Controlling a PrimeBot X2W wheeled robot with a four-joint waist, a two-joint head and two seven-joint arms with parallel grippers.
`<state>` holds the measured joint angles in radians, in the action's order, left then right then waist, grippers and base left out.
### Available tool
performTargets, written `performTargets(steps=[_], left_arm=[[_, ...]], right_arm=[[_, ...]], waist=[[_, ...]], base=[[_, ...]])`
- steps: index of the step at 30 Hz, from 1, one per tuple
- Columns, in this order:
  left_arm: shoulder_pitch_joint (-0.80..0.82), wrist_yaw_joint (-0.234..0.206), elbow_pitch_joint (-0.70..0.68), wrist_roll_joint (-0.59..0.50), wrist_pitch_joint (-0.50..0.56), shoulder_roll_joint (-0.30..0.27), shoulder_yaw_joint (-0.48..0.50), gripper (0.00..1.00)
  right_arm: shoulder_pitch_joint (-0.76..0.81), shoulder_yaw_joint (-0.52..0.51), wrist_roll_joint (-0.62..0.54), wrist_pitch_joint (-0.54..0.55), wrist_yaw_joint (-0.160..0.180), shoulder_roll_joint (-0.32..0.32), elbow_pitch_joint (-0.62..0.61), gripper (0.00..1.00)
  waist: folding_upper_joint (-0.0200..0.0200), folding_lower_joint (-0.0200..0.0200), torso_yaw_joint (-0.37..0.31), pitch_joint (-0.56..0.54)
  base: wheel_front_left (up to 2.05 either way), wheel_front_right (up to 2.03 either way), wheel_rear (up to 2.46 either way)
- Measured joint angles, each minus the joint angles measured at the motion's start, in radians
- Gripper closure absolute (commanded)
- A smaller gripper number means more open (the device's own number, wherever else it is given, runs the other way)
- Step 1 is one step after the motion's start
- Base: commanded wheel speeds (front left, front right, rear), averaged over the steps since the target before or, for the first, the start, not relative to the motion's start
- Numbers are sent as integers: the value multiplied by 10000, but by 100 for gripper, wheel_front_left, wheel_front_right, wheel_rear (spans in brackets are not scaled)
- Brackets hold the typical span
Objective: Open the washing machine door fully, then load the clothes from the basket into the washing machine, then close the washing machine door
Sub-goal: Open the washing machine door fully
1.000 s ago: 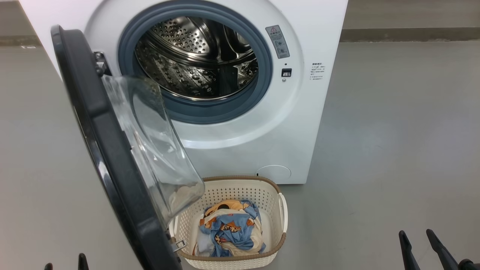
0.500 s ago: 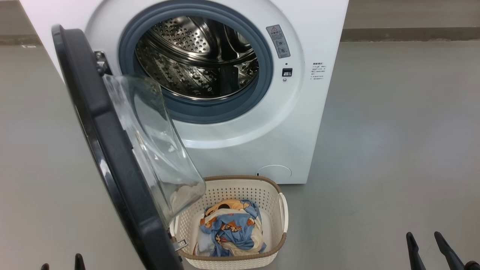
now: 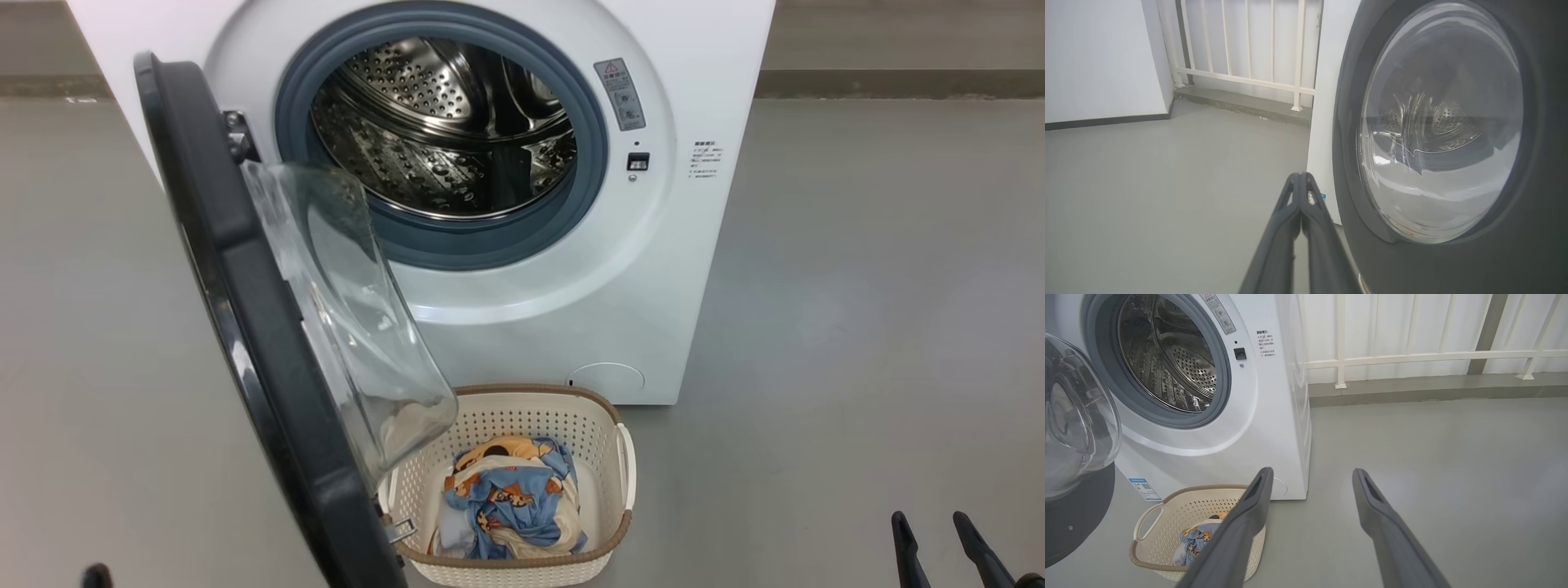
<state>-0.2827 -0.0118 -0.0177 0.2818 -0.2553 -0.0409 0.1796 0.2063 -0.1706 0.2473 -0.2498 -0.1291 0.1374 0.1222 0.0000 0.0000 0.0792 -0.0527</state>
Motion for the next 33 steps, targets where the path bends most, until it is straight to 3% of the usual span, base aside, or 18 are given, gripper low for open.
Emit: performTargets(steps=[7,12,16,19,24,28,33], left_arm=[[63,-1106,-2157,10,0,0,69,100],[474,-1699,-4263,-533,-2,-4,-568,100],[764,-1737,-5770,-1229,-13,-15,-1820,100],[1001,-1509,-6376,-1634,-15,-31,-2805,100],[1199,-1269,-6303,-1655,234,-77,-4663,100],[1276,-1254,-5511,-1035,926,-84,-6132,100],[1430,-1616,-4276,-165,1519,-98,-6688,100]], right_arm=[[6,-138,2,0,0,-73,-15,0],[27,-288,2,0,0,-127,-23,0],[27,-326,2,0,0,-144,-27,0],[27,-320,2,0,0,-190,-31,0],[25,-311,4,0,0,-274,-25,0],[22,-261,8,0,0,-353,8,0],[19,-251,17,0,0,-347,71,0]], waist=[[0,0,198,9],[0,0,466,-4],[0,0,667,-14],[0,0,800,-13],[0,0,916,1],[0,0,876,35],[0,0,799,100]], base=[[0,0,0],[0,0,0],[0,0,0],[0,0,0],[0,0,0],[0,0,0],[0,0,0]])
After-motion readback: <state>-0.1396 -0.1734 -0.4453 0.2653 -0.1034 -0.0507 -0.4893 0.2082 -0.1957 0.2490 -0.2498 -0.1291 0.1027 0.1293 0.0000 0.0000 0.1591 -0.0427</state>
